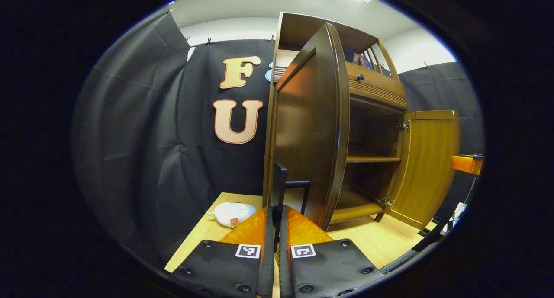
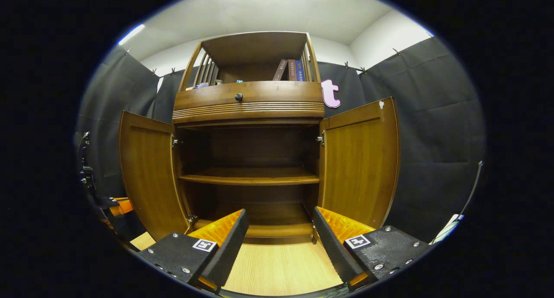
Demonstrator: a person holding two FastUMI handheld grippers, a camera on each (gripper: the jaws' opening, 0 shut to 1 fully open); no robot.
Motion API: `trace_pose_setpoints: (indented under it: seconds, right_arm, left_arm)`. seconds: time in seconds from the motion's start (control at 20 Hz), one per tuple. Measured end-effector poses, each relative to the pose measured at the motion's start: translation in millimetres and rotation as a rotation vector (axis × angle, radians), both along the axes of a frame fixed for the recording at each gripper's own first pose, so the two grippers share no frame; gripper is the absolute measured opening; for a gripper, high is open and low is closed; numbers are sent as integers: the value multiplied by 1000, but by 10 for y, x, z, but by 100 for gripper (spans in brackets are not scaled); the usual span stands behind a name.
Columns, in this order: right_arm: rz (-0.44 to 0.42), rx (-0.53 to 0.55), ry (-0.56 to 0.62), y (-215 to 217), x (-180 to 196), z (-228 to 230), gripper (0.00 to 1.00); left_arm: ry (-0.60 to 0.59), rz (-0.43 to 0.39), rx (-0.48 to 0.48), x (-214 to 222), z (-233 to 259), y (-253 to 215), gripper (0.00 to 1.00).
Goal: Open the right door of the double-door shoe cabinet with the right hand, and open the left door with the left hand.
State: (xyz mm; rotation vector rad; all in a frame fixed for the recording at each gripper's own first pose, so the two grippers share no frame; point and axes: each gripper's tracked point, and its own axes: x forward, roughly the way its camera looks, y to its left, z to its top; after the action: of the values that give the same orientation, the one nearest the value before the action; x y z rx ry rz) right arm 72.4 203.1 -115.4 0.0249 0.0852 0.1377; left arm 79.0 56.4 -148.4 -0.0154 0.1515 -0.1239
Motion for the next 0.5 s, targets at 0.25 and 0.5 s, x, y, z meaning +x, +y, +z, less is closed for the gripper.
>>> trace_pose_setpoints:
  seconds: [0.25,0.5]
  right_arm:
    - [30,8,14,174,28,-39,93]
    - [56,6,19,328,64,-50,92]
  left_arm:
    - [-4,23,16,-18,8,212,11]
    - [-3,47,7,2,20,503,8]
